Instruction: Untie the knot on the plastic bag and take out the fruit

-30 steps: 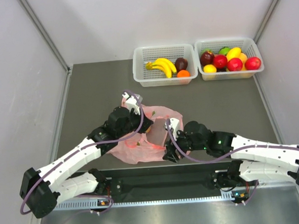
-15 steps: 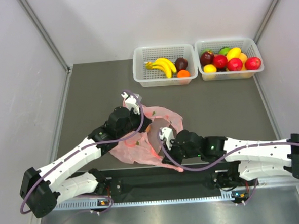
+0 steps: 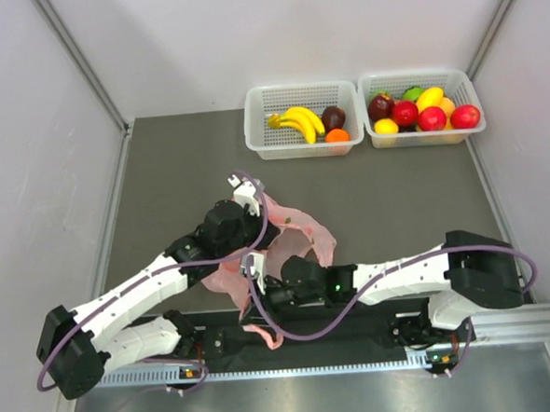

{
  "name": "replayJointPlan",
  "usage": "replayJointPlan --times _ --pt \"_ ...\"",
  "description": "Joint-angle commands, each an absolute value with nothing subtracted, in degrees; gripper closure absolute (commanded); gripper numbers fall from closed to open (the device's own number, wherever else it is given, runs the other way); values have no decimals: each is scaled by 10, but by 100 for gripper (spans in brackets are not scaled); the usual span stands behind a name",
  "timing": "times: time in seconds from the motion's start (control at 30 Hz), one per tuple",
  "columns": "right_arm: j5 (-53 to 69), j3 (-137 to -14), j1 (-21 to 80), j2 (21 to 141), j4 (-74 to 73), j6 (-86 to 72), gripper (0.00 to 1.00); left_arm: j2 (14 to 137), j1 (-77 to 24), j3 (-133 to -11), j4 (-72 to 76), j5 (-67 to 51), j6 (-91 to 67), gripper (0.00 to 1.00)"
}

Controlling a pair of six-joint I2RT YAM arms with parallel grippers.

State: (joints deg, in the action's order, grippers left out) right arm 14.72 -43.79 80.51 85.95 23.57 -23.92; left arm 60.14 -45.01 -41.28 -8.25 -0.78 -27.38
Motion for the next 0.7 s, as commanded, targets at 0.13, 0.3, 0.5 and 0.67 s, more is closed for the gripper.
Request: replayJointPlan --times 0.13,0.3,0.5,0.67 --pt "155 -446 846 798 241 -227 57 550 -441 -411 11 38 -279 100" --pt "-75 -415 846 686 121 -208 11 537 -441 -406 11 36 -282 100" --pt "-261 -353 840 549 91 -201 1 542 -441 -406 7 18 -281 100" --pt "-272 -334 799 503 80 -201 23 545 -441 -403 4 18 -288 100"
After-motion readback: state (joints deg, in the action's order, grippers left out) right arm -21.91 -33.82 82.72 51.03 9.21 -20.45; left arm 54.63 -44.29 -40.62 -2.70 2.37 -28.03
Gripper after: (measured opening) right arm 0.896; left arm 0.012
